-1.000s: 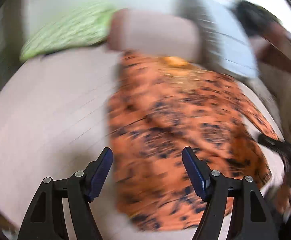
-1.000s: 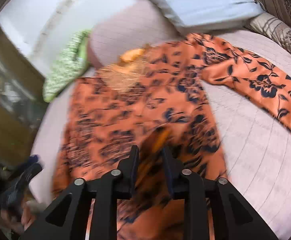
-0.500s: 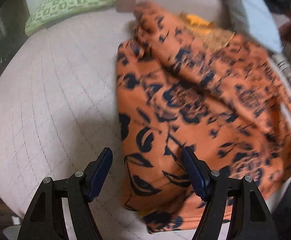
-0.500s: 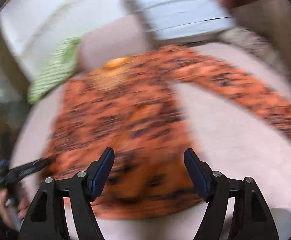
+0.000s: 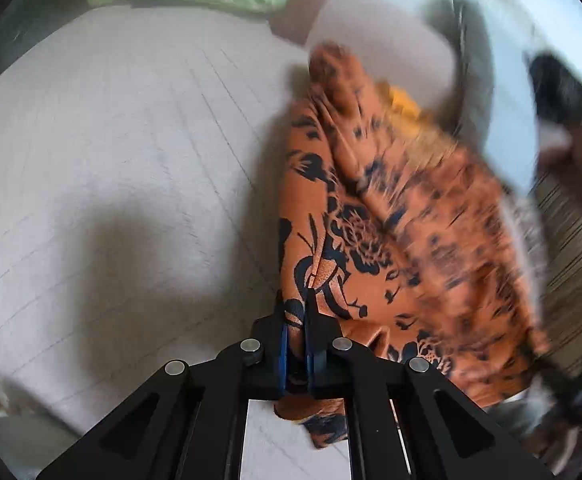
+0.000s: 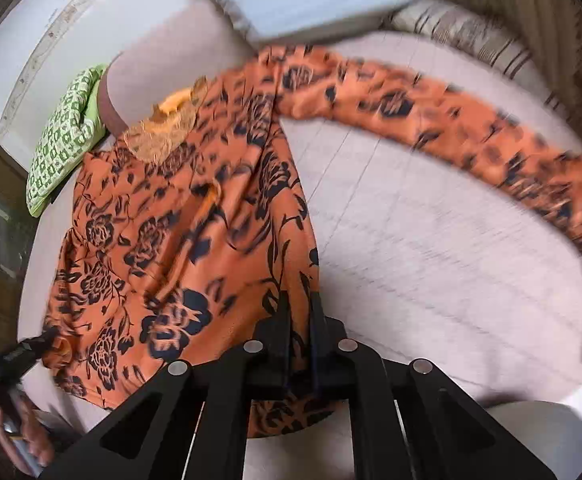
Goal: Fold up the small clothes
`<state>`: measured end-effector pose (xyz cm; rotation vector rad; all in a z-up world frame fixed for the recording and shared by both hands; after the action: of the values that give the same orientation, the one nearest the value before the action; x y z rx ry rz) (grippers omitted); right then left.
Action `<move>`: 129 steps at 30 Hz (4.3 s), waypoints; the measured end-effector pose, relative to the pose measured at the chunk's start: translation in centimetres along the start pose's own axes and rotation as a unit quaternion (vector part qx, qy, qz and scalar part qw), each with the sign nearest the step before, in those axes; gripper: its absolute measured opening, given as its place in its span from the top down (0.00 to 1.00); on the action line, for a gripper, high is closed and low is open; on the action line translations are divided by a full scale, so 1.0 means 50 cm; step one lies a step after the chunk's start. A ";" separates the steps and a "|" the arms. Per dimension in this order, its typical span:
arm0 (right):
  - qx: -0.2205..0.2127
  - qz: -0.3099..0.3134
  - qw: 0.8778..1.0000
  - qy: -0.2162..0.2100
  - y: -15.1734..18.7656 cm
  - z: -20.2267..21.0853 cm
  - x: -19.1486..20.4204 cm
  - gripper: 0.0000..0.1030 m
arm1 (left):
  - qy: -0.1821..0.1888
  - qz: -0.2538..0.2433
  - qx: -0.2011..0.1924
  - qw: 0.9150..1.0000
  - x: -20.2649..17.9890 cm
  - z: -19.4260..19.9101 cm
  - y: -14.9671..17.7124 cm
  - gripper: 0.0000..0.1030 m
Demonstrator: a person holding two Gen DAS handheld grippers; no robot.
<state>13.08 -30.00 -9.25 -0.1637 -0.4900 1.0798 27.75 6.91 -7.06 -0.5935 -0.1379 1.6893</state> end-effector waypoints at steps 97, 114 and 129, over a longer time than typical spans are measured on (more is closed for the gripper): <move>0.100 0.052 0.972 -0.208 -0.103 -0.150 0.089 0.59 | -0.185 -0.255 -0.026 0.949 -0.201 -0.354 -0.288 0.58; 0.119 0.142 0.981 -0.063 -0.092 -0.219 0.121 0.95 | -0.204 -0.258 -0.019 0.944 -0.190 -0.394 -0.305 0.80; 0.078 0.076 0.993 -0.043 -0.102 -0.120 0.000 0.95 | -0.246 -0.217 -0.039 0.944 -0.149 -0.355 -0.342 0.93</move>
<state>19.95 -31.75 -12.70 -0.0165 -0.4727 1.2729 51.63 -0.58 -13.00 -0.1647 -0.6507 1.3686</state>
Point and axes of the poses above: each gripper's, at about its wrist camera, not at the fingertips, and z roughly against the way its jaws point, x to its left, y to its underside, the point moved 7 cm from there along -z, roughly the way its jaws point, and after that the axes turned 8 degrees about -y, right-handed, at the moved point
